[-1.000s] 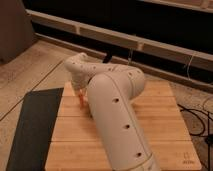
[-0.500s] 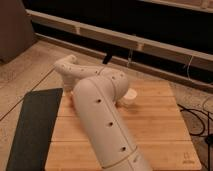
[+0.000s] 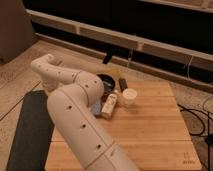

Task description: Drag the pepper across the table

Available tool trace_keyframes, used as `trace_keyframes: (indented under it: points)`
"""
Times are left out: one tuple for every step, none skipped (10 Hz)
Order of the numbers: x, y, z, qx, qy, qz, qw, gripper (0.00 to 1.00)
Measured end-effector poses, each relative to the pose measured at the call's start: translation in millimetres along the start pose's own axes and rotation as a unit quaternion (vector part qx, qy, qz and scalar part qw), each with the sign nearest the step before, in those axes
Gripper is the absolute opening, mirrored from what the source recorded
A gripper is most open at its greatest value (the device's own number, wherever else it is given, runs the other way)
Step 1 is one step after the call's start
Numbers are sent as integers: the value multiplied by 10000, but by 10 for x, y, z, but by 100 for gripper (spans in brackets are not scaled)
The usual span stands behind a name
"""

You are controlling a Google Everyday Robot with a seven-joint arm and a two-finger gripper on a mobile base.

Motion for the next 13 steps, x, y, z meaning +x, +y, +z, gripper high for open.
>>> trace_keyframes:
  points:
    - [-146,120,-54,-64,-126,-108,9998,0]
    - [-249,197,-105,-104,-227,-172,9995,0]
    - [-261,204,-112,-108,-240,-178,9995,3]
    - [-249,181,-114,-107,-234,-164,9995,8]
    - [-244,178,-114,-106,-228,-162,9996,13]
    - [-247,185,-114,-107,-228,-167,9995,21]
    - [-252,200,-111,-107,-226,-176,9995,36]
    - [-252,199,-110,-107,-227,-176,9995,46]
    - [-251,195,-111,-107,-229,-173,9995,56]
    - [-254,199,-110,-107,-231,-176,9995,71]
    - [-254,198,-110,-108,-232,-175,9995,76]
    - [-255,197,-110,-108,-234,-174,9995,80]
    - [-255,197,-110,-107,-234,-174,9995,80]
